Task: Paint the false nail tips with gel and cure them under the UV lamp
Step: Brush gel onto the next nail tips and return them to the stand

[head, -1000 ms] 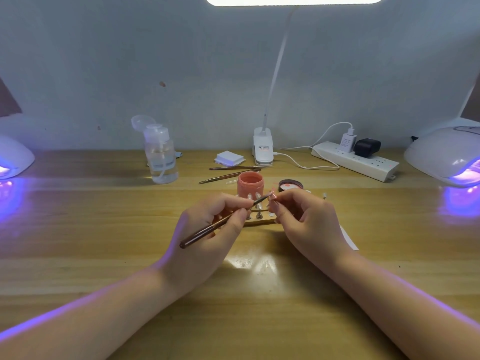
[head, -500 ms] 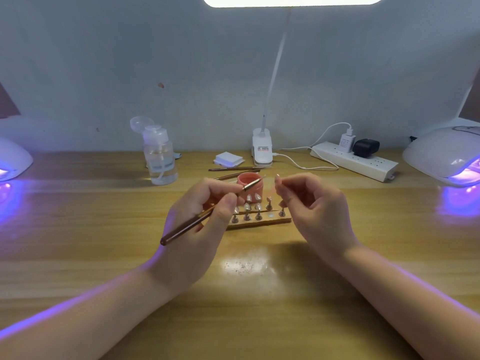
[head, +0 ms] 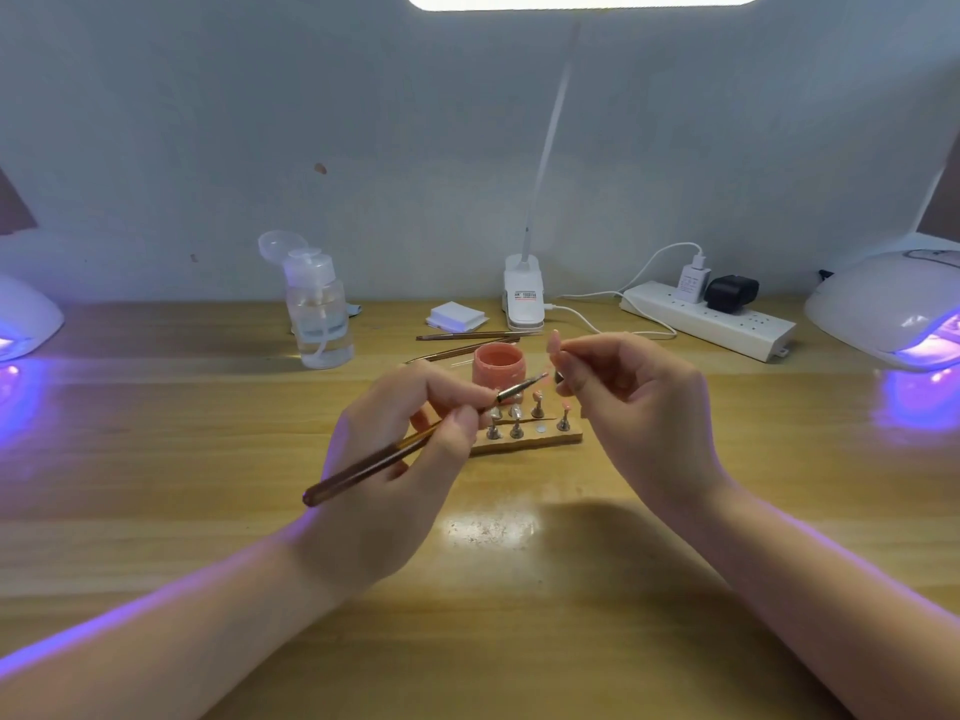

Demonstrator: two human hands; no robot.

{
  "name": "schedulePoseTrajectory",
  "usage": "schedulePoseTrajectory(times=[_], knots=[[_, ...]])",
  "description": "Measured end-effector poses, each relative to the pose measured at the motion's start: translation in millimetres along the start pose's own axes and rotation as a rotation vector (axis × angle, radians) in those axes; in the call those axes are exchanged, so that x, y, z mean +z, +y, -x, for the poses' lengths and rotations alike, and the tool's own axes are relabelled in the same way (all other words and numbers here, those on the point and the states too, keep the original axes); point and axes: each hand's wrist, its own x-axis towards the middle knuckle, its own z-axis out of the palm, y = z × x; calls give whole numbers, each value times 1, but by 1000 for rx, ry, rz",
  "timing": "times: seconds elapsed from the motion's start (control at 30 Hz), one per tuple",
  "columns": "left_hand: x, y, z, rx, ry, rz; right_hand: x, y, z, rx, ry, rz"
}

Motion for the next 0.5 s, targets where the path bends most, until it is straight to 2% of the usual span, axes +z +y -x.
schedulePoseTrajectory(times=[0.27,0.4,0.5], knots=[[1,5,-2,14,-19,-7,2,-2,1,35,-18,-68],[6,12,-4,-65,58,70,2,-2,1,71,-20,-113],[3,14,-4,-16,25,7,3,-2,2,86,-41,-121]])
